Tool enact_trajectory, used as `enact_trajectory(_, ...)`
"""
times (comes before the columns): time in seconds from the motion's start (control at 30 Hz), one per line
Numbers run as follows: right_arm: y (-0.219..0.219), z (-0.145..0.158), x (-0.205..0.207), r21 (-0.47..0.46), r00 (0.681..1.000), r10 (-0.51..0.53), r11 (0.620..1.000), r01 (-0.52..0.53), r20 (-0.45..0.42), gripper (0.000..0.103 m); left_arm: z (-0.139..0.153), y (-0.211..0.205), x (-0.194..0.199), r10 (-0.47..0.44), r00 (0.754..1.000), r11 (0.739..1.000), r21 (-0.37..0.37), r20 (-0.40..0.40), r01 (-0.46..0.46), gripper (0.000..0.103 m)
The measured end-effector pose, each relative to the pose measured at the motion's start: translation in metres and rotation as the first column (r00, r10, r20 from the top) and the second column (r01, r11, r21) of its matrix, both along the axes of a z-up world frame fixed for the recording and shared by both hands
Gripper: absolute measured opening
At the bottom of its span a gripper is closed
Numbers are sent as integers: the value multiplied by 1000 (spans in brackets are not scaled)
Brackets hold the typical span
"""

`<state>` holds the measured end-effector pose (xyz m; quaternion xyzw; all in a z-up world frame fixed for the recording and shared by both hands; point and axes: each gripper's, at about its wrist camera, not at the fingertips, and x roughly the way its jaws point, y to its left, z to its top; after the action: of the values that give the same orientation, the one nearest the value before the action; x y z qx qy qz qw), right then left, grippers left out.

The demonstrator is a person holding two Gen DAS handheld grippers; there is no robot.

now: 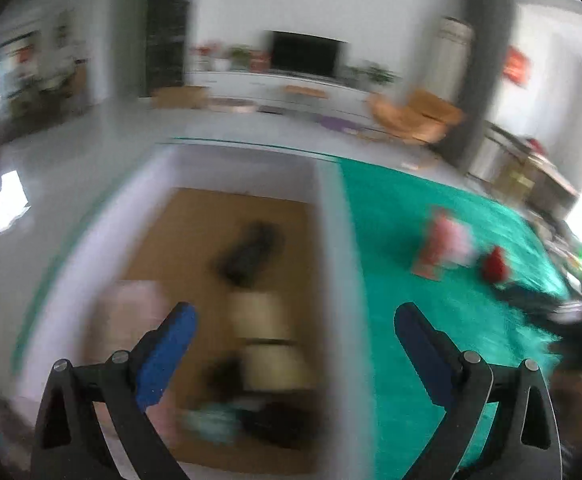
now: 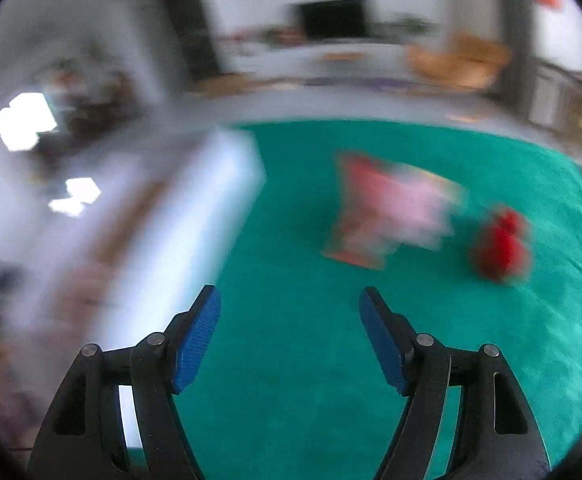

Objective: Organize soft objects
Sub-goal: 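Carry the swab pack with the left gripper while the right gripper carries the towel roll to the box, then open both grippers over the box and bring them back over the table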

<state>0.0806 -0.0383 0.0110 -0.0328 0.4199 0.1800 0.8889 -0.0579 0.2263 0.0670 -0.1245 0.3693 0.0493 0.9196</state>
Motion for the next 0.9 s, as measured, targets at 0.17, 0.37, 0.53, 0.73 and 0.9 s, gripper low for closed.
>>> enact_trajectory(0.17, -110, -71, 10, -111, 954, -293, 952, 285, -64, 75, -39, -135, 30, -430, 897, 885, -242, -103, 397, 100)
enact_trajectory(0.37, -173, -81, 23, -106, 909, -416, 906, 410, -32, 75, -103, -206, 105, -367, 911, 930, -55, -189, 363, 100)
enact_trajectory(0.53, -183, -92, 40, -105, 885, -465, 881, 461, -13, 77, -140, -206, 169, -239, 955, 965, 65, -178, 254, 100)
enact_trajectory(0.73, -183, -93, 42, -107, 886, -463, 881, 460, -5, 79, -168, -224, 207, -268, 939, 946, 124, -215, 298, 100)
enact_trajectory(0.9, -181, -90, 39, -106, 888, -460, 883, 457, -6, 81, -177, -228, 201, -274, 942, 944, 134, -195, 303, 103)
